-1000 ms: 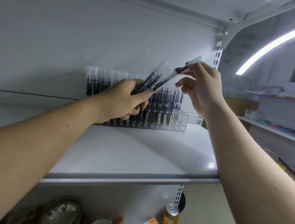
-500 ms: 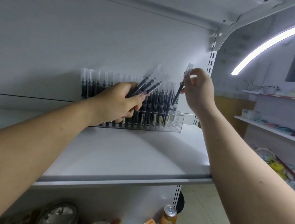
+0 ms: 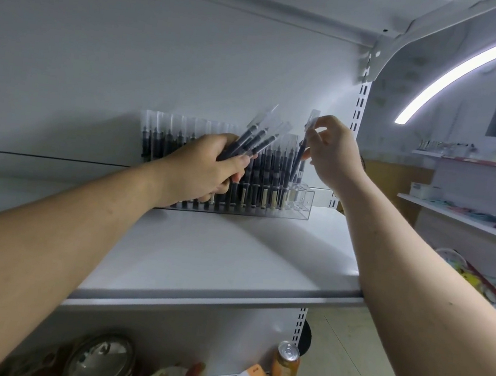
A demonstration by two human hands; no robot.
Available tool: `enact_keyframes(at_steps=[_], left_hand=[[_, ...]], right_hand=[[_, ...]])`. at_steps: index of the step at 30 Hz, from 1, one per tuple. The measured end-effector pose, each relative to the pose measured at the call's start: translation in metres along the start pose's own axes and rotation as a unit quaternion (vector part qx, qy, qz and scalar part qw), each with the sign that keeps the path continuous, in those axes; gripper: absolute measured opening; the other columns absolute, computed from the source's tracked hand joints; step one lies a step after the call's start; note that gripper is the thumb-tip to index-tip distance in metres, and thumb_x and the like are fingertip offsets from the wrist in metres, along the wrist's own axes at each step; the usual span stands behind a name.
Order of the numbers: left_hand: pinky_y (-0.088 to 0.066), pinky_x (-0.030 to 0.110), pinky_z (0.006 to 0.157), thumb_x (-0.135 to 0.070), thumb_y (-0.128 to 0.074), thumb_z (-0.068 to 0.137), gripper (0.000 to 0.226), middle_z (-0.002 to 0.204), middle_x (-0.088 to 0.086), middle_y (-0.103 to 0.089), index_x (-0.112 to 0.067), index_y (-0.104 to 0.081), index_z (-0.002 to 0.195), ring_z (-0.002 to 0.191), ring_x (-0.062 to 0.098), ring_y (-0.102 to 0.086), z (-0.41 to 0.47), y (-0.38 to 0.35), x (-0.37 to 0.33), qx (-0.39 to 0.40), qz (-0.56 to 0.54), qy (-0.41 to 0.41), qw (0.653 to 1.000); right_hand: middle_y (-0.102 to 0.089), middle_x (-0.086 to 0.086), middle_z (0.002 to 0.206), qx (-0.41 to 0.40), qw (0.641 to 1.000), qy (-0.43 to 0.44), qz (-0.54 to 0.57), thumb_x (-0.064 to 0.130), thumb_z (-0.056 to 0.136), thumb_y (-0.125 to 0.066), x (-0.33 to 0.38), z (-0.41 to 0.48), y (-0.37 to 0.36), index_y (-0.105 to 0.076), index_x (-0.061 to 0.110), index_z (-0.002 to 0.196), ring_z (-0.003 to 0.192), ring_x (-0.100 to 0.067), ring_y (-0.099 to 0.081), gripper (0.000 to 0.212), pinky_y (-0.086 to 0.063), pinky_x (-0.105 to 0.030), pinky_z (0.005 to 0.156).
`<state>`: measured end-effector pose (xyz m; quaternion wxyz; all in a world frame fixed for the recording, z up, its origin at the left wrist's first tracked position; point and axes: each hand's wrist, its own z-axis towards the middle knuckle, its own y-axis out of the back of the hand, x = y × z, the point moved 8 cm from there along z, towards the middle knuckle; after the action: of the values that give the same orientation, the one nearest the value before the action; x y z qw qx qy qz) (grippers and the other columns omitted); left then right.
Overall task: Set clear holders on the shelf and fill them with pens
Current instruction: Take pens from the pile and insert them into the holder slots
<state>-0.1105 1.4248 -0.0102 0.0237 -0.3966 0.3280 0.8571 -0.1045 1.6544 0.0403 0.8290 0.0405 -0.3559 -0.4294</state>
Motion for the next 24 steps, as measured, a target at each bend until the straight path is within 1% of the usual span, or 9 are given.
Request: enact_keyframes(at_steps=[3, 6, 10, 13, 16, 18, 21, 22, 24], left_hand=[[-0.031, 0.031, 0.046, -0.024, -0.05, 0.11, 0.018, 0.086, 0.004, -0.056, -0.007, -0.057, 0.113, 0.06, 0.019, -0.037, -0.001, 0.0, -0.001, -0.001, 0.002, -0.002, 1.0], [-0.031, 0.031, 0.047, -0.023, -0.05, 0.11, 0.018, 0.086, 0.005, -0.056, -0.006, -0.056, 0.115, 0.059, 0.018, -0.038, -0.001, 0.0, -0.001, -0.004, 0.003, -0.001, 1.0], [-0.033, 0.03, 0.047, -0.024, -0.051, 0.11, 0.017, 0.086, 0.005, -0.056, -0.008, -0.057, 0.114, 0.059, 0.017, -0.039, -0.001, 0.0, 0.0, -0.003, 0.009, 0.0, 1.0], [-0.033, 0.03, 0.046, -0.024, -0.051, 0.11, 0.018, 0.086, 0.004, -0.057, -0.008, -0.057, 0.114, 0.059, 0.018, -0.039, 0.0, -0.001, 0.0, -0.001, 0.01, 0.002, 1.0], [-0.033, 0.03, 0.046, -0.025, -0.051, 0.11, 0.018, 0.085, 0.003, -0.057, -0.008, -0.057, 0.114, 0.06, 0.019, -0.039, -0.001, -0.001, 0.0, 0.0, 0.01, 0.001, 1.0], [-0.033, 0.03, 0.047, -0.026, -0.051, 0.11, 0.019, 0.085, 0.003, -0.058, -0.009, -0.058, 0.115, 0.06, 0.019, -0.039, -0.002, -0.001, -0.001, 0.001, 0.007, 0.002, 1.0], [-0.034, 0.03, 0.046, -0.025, -0.052, 0.11, 0.016, 0.088, 0.005, -0.059, -0.012, -0.059, 0.115, 0.06, 0.018, -0.041, -0.002, -0.001, -0.001, 0.0, -0.003, 0.006, 1.0], [-0.034, 0.029, 0.046, -0.025, -0.052, 0.11, 0.015, 0.088, 0.005, -0.059, -0.013, -0.06, 0.114, 0.059, 0.017, -0.042, -0.002, -0.001, -0.001, -0.002, -0.007, 0.007, 1.0], [-0.036, 0.028, 0.046, -0.025, -0.053, 0.11, 0.013, 0.089, 0.005, -0.061, -0.015, -0.06, 0.113, 0.059, 0.015, -0.044, -0.002, -0.001, -0.001, -0.005, -0.013, 0.009, 1.0]], right_hand=[[-0.073, -0.008, 0.084, 0.045, 0.999, -0.013, -0.003, 0.016, 0.11, -0.048, -0.002, -0.004, -0.011, -0.06, 0.013, 0.117, 0.058, -0.016, -0.062, 0.014, -0.038, -0.014, 0.039], [-0.075, -0.014, 0.087, 0.098, 0.994, -0.036, -0.011, 0.017, 0.11, -0.049, -0.009, -0.007, -0.024, -0.06, 0.01, 0.123, 0.057, -0.023, -0.056, 0.018, -0.033, -0.018, 0.035], [-0.076, -0.012, 0.082, 0.106, 0.993, -0.04, -0.02, 0.022, 0.11, -0.051, -0.011, -0.008, -0.023, -0.061, 0.012, 0.122, 0.053, -0.02, -0.047, 0.018, -0.032, -0.02, 0.035], [-0.075, -0.008, 0.078, 0.106, 0.993, -0.046, -0.03, 0.025, 0.11, -0.05, -0.014, -0.008, -0.023, -0.062, 0.012, 0.119, 0.061, -0.023, -0.053, 0.02, -0.034, -0.021, 0.037], [-0.076, -0.012, 0.081, 0.12, 0.99, -0.061, -0.039, 0.022, 0.11, -0.05, -0.018, -0.009, -0.026, -0.062, 0.009, 0.118, 0.049, -0.022, -0.057, 0.02, -0.036, -0.021, 0.037], [-0.077, -0.013, 0.082, 0.138, 0.987, -0.067, -0.051, 0.019, 0.109, -0.052, -0.021, -0.01, -0.03, -0.065, 0.009, 0.115, 0.05, -0.02, -0.064, 0.018, -0.039, -0.022, 0.04], [-0.078, -0.012, 0.081, 0.129, 0.987, -0.071, -0.067, 0.017, 0.105, -0.057, -0.023, -0.011, -0.025, -0.07, 0.006, 0.111, 0.044, -0.015, -0.048, 0.019, -0.034, -0.018, 0.035], [-0.078, -0.011, 0.081, 0.119, 0.988, -0.067, -0.076, 0.018, 0.104, -0.058, -0.021, -0.01, -0.022, -0.072, 0.007, 0.108, 0.045, -0.013, -0.05, 0.018, -0.036, -0.017, 0.036], [-0.077, -0.006, 0.08, 0.082, 0.991, -0.06, -0.092, 0.02, 0.101, -0.061, -0.016, -0.008, -0.011, -0.074, 0.012, 0.101, 0.057, -0.014, -0.064, 0.016, -0.044, -0.018, 0.045]])
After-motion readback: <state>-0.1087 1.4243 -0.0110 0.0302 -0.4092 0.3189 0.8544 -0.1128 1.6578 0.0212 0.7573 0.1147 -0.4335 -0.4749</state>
